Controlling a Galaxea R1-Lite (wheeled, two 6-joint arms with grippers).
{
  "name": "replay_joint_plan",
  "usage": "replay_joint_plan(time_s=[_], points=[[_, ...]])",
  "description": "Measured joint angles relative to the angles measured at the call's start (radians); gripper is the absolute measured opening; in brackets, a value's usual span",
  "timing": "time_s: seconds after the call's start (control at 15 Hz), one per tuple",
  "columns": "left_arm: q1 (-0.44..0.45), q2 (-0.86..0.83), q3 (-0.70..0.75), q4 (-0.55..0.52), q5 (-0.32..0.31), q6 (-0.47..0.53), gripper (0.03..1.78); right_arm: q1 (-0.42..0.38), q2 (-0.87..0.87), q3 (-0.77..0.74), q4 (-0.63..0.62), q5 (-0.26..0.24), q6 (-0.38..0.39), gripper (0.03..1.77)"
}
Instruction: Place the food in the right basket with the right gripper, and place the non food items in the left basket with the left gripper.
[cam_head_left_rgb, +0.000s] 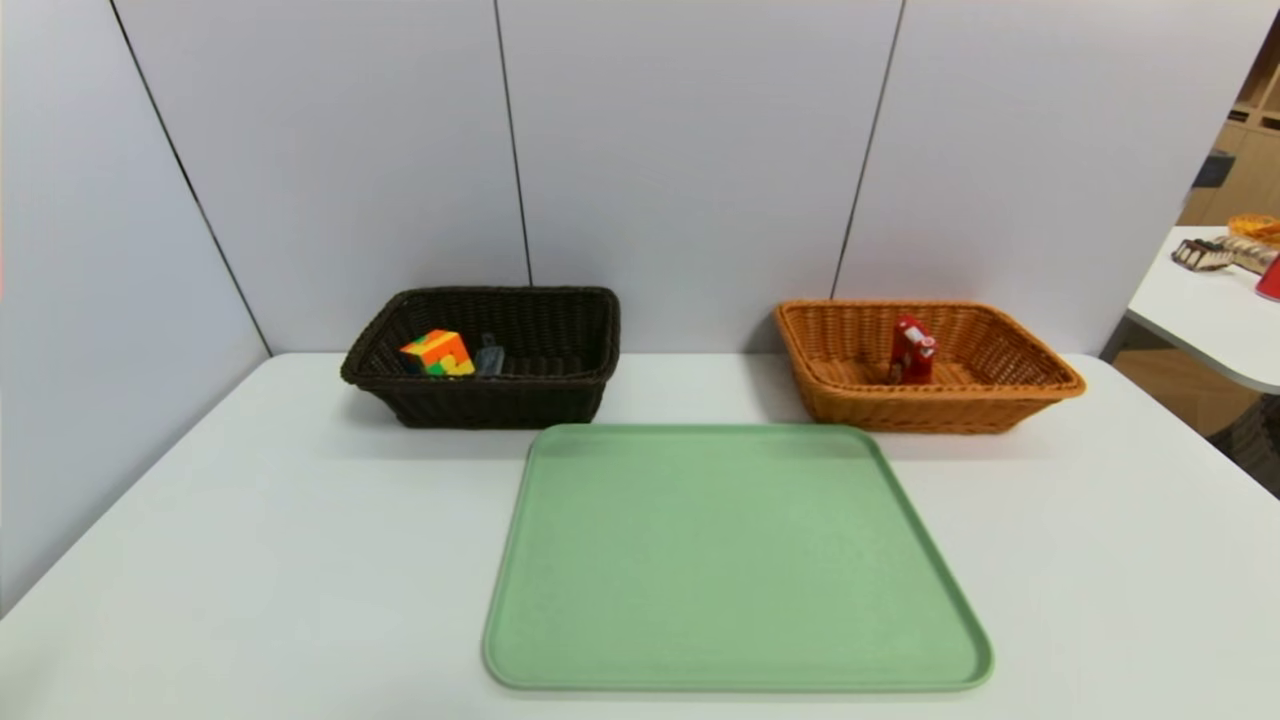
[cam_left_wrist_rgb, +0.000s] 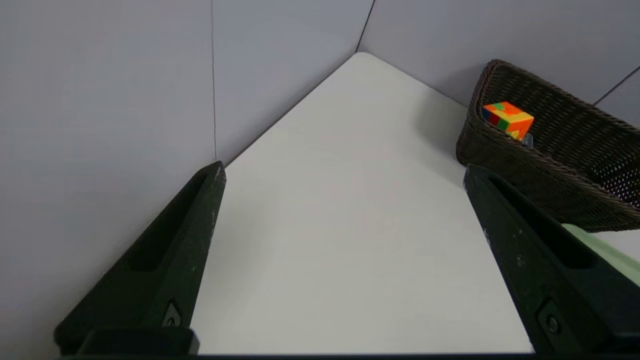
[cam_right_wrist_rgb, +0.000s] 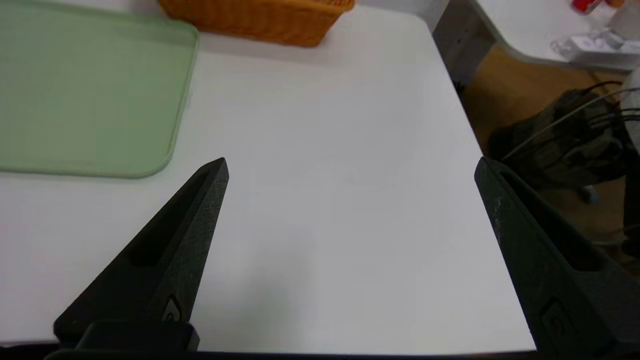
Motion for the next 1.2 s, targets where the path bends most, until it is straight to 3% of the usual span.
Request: replay_joint_plan(time_s=[0.47, 0.67, 0.87, 1.07, 1.2], points=[[0.043, -0.177, 0.123, -0.14, -0.007, 0.116, 1.69, 0.0, -0.131, 0.019, -0.032, 0.0, -0.005, 1.7], [0.043, -0.276, 0.211, -0.236, -0.058, 0.202, 1.69, 0.001, -0.203, 0.045, -0.034, 0.004, -0.03, 1.7], [0.044, -0.376, 0.269, -0.25, -0.097, 0.259, 1.69, 0.001, -0.284, 0.095, -0.036, 0.006, -0.06, 1.7], [0.044, -0.47, 0.327, -0.264, -0.139, 0.33, 1.69, 0.0, -0.32, 0.128, -0.121, 0.007, -0.067, 1.7], [0.044, -0.504, 0.378, -0.34, -0.15, 0.354, 1.69, 0.0, -0.329, 0.174, -0.23, 0.008, -0.074, 1.7]])
